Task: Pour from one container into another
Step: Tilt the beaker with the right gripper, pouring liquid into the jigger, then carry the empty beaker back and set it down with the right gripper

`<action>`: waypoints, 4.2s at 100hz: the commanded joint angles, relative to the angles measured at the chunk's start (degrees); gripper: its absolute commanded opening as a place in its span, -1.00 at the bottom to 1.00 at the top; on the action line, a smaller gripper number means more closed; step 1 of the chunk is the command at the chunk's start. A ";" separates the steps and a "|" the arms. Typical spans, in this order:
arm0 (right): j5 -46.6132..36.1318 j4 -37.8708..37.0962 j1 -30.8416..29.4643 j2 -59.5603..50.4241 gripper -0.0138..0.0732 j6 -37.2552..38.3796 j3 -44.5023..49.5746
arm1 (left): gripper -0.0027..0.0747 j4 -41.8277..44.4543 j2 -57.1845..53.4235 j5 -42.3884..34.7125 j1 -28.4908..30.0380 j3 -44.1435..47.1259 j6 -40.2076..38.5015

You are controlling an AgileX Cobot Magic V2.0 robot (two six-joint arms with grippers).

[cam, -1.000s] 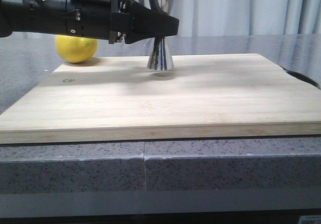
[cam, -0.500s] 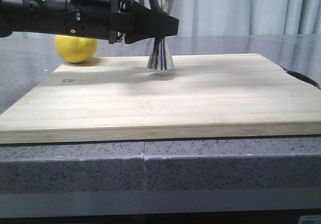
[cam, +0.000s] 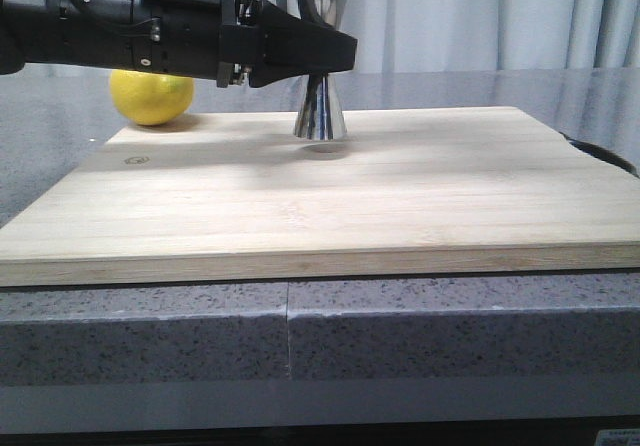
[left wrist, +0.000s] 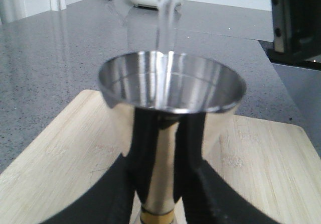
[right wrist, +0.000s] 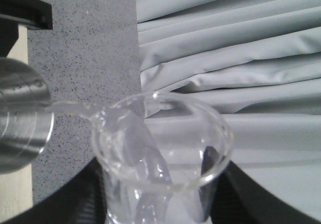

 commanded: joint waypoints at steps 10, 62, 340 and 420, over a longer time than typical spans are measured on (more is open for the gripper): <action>-1.07 -1.60 -0.03 -1.84 -0.05 0.10 -2.40 | -0.45 -4.91 -2.79 6.61 -0.46 -1.75 -0.32; -1.07 -4.19 -0.03 -1.84 -0.05 0.10 -2.40 | -0.45 -4.91 -2.79 6.61 -0.46 -1.75 -0.32; -38.38 20.81 -32.03 -7.50 -0.05 39.01 23.76 | -0.45 -4.91 -2.79 6.61 -0.46 -1.75 -0.32; -55.58 27.72 -32.22 11.53 -0.05 27.31 21.26 | -0.45 -4.91 -2.79 6.61 -0.46 -1.75 -0.32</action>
